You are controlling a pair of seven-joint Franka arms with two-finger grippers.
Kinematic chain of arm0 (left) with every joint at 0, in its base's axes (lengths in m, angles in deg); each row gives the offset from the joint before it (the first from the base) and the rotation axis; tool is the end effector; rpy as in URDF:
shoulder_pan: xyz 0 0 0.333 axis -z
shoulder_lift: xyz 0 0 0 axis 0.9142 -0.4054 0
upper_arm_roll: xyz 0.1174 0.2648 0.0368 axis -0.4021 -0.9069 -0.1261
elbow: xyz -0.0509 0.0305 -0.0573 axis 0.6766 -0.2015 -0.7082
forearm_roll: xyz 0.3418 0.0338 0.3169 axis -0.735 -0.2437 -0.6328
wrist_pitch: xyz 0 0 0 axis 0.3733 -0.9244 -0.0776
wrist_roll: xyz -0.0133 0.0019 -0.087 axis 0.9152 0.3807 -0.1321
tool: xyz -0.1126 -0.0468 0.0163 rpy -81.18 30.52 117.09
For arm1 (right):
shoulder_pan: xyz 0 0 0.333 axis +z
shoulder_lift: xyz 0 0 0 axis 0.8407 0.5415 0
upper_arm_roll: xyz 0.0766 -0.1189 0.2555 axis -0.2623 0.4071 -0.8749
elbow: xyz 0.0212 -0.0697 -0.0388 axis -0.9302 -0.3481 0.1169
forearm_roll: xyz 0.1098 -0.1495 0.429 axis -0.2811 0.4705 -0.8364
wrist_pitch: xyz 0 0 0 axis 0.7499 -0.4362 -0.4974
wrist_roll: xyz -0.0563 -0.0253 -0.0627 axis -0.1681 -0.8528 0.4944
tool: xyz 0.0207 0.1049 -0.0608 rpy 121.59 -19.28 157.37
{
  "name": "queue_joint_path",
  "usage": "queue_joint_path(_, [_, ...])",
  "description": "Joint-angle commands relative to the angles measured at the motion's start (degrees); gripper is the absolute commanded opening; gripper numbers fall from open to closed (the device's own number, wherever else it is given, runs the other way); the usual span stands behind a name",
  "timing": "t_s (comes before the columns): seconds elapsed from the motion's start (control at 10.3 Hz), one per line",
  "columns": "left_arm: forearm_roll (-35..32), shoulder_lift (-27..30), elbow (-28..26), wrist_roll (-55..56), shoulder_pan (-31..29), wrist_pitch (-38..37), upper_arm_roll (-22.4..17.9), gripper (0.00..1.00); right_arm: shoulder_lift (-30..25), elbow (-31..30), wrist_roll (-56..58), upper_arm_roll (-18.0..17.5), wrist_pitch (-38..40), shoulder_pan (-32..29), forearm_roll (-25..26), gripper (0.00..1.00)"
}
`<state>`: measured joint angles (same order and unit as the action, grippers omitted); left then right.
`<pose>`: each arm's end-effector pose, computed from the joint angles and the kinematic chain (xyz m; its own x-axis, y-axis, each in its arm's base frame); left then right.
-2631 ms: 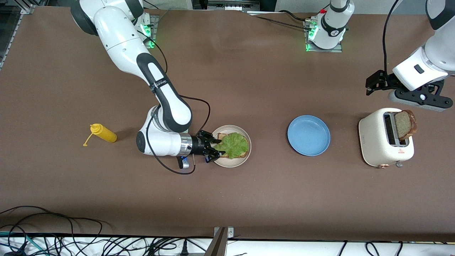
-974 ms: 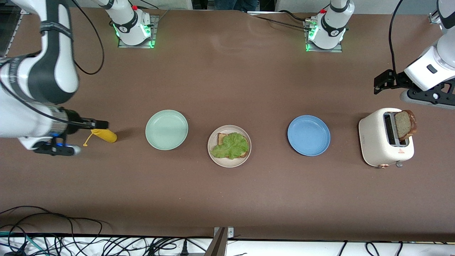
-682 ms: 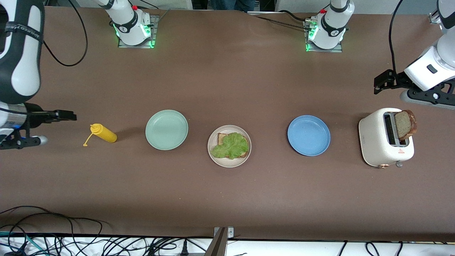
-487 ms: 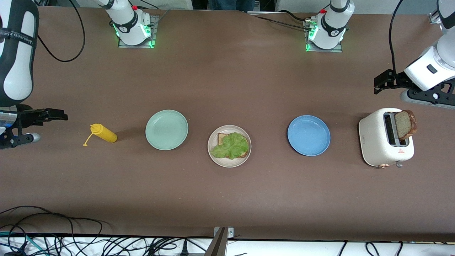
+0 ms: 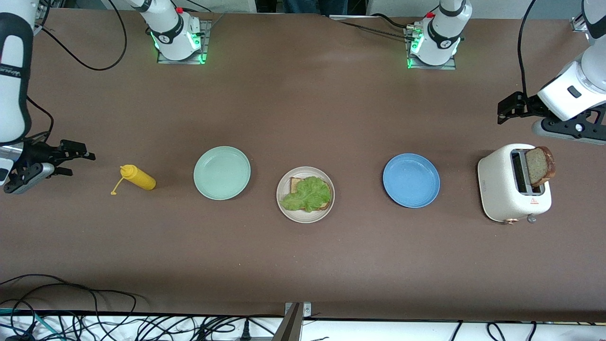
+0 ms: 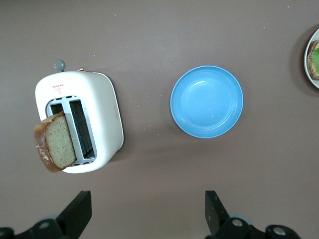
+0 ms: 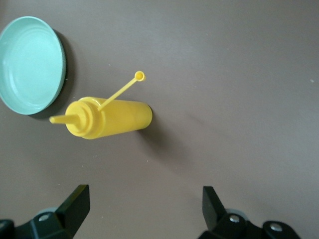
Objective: Make sandwich on beige plate with both arms
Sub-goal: 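Grasp the yellow squeeze bottle with the right gripper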
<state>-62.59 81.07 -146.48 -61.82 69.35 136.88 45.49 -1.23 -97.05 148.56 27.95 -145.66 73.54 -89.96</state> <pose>0.6328 -0.0307 0.5364 0.9798 -0.1789 -0.0895 -0.1820 -0.9829 -0.0270 0.6363 -0.2224 0.2533 0.8586 0.4949 0.1337 0.5094 -0.7939 -0.3321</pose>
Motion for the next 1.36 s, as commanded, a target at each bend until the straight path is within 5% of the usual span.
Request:
queue_joint_path(0.0, [1.0, 0.5, 0.3, 0.0, -0.1, -0.9, 0.0, 1.00, 3.4, -0.7, 14.9, -0.2, -0.6, -2.3, -9.1, 1.00])
queue_joint_path(0.58, [1.0, 0.5, 0.3, 0.1, -0.1, -0.9, 0.0, 1.00, 8.6, -1.5, 38.6, -0.5, 5.6, -3.2, -22.6, 1.00])
queue_joint_path(1.27, [1.0, 0.5, 0.2, 0.1, -0.1, -0.9, -0.1, 1.00, 13.9, -3.3, 54.3, -1.9, 9.4, -4.6, -30.8, 1.00])
